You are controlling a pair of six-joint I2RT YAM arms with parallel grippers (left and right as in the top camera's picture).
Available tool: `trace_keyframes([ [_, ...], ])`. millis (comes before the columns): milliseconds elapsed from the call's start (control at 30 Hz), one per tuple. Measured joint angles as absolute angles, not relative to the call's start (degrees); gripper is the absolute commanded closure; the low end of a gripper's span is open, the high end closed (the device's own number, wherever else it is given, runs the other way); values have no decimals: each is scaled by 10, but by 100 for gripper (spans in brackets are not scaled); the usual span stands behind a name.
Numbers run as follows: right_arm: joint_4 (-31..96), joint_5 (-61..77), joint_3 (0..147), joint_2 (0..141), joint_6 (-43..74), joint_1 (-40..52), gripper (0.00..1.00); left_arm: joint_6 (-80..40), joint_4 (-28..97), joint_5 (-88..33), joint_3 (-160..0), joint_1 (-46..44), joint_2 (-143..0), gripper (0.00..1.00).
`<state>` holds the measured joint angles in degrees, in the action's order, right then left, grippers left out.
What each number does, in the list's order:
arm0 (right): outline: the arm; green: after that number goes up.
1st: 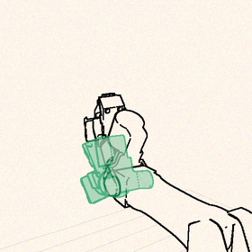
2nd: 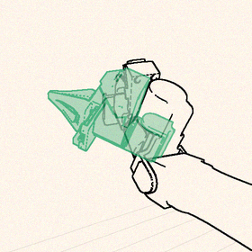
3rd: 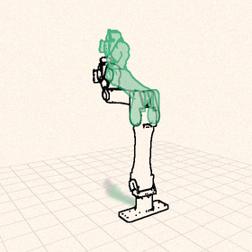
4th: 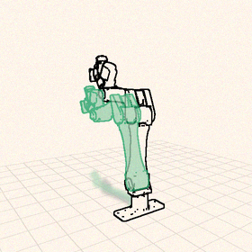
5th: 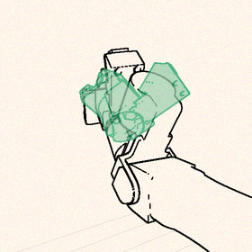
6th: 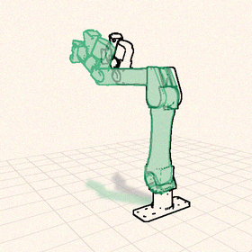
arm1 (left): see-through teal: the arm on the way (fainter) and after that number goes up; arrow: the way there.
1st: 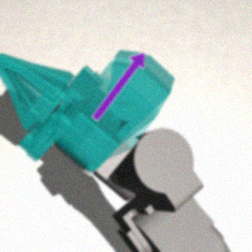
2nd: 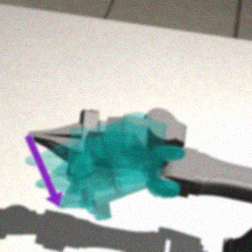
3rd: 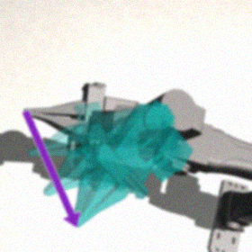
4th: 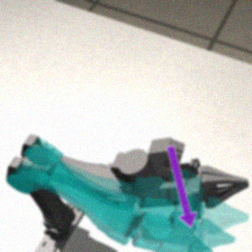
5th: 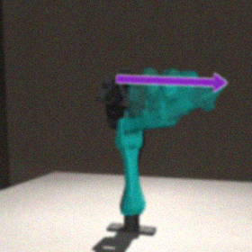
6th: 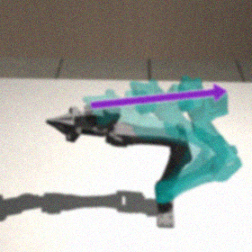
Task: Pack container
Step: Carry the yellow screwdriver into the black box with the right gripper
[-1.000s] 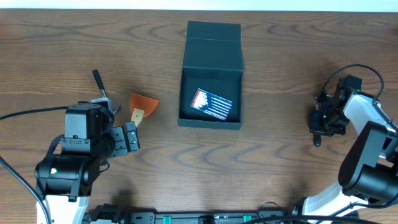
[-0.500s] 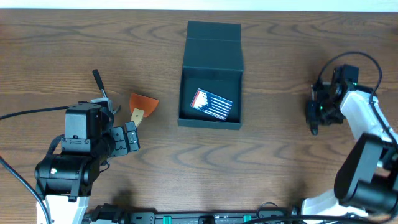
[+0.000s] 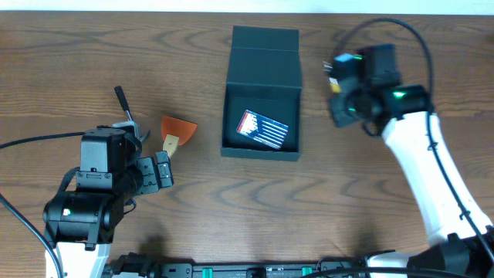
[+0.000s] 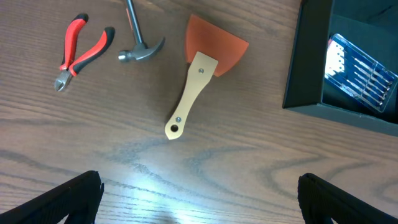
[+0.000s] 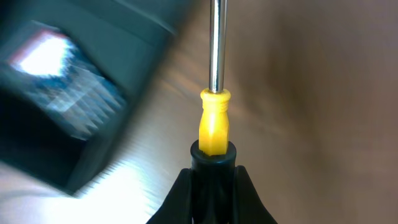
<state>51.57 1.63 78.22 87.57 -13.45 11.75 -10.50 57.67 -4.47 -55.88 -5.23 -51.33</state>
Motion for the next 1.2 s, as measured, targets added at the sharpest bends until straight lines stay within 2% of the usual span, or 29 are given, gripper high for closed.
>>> trace_keyframes([
  [200, 471, 20, 826, 878, -220, 273, 99, -105, 577, -45, -559, -52, -513, 1],
  [300, 447, 23, 826, 892, -256, 314, 99, -105, 577, -45, -559, -52, -513, 2],
  [667, 428, 48, 828, 1080, -354, 328, 99, -105, 577, -45, -559, -52, -513, 1],
  [933, 427, 62, 828, 1136, -381, 328, 99, -105, 577, -45, -559, -52, -513, 1],
  [1000, 427, 63, 828, 1140, -382, 327, 75, -105, 577, -44, -559, -52, -513, 2],
  [1067, 431, 65, 828, 1140, -383, 324, 63, -105, 577, -45, -559, -52, -513, 1],
  [1200, 439, 67, 828, 1140, -390, 317, 61, -105, 577, -45, -559, -52, -513, 1],
])
